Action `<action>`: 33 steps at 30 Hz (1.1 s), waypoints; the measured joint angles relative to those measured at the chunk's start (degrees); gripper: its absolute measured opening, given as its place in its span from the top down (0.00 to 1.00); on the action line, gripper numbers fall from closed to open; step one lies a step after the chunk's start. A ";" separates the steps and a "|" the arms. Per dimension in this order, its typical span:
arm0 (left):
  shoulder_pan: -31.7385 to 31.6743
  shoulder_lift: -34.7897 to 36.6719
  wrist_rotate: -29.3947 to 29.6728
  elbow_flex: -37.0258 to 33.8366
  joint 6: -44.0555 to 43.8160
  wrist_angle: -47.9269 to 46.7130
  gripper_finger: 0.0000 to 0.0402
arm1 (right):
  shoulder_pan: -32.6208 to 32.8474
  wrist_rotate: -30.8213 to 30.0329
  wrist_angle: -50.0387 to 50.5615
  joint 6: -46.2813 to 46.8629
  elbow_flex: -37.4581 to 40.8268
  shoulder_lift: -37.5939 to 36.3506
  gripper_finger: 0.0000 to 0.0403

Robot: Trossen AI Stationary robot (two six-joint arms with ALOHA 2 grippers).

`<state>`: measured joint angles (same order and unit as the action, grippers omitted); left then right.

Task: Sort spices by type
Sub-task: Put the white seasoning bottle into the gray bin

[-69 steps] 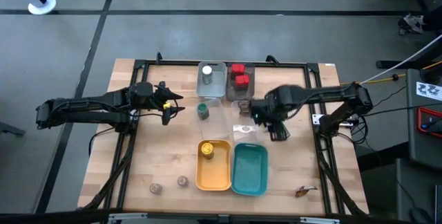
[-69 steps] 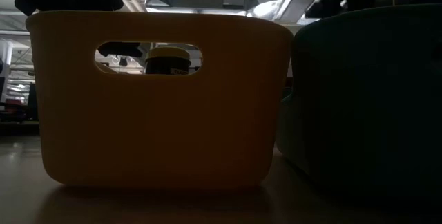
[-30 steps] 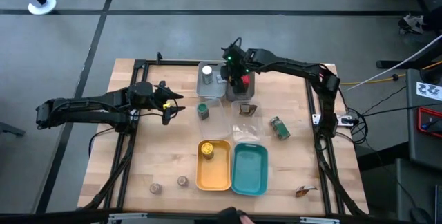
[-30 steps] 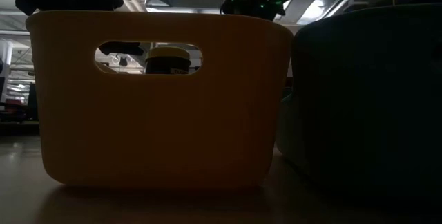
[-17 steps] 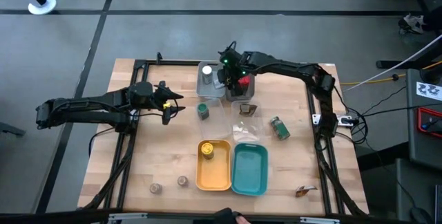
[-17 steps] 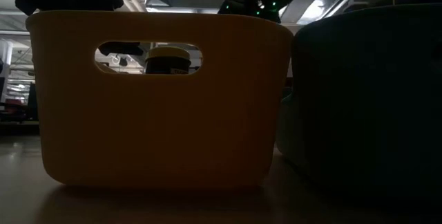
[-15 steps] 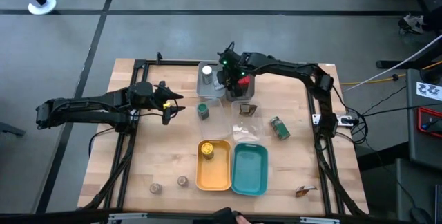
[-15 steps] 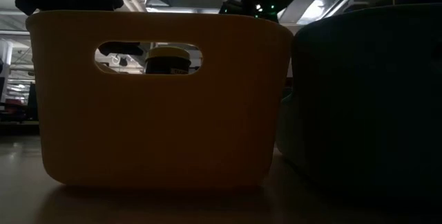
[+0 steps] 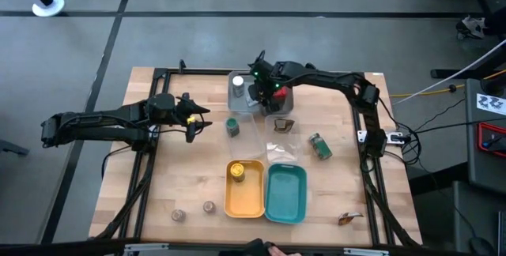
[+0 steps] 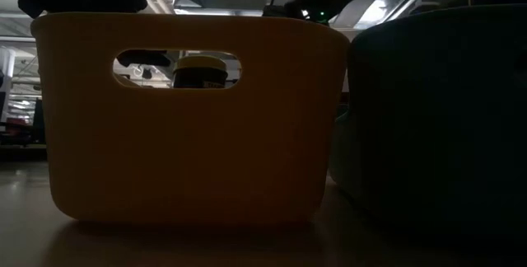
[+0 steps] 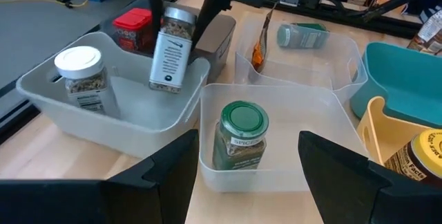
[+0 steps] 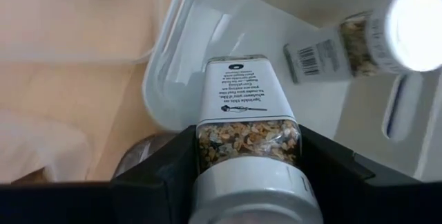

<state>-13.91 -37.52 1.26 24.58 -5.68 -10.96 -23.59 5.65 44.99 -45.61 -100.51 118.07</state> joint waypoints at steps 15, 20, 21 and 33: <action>0.00 -0.02 0.02 0.00 -0.36 0.02 0.42 | 0.33 -2.64 0.05 -2.85 0.07 2.30 0.48; 0.00 -0.02 0.02 0.00 -0.34 0.02 0.42 | 0.33 -2.64 0.11 -2.84 0.07 2.42 0.45; 0.00 -0.02 0.02 0.00 -0.34 0.02 0.42 | 0.33 -2.64 0.09 -2.84 0.05 2.42 0.44; 0.00 -0.02 0.02 0.00 -0.34 -0.02 0.42 | 0.37 -3.46 -0.11 -2.73 0.00 2.42 0.42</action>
<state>-13.91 -37.54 1.28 24.58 -6.02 -10.98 -23.22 2.18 44.88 -48.34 -100.51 120.49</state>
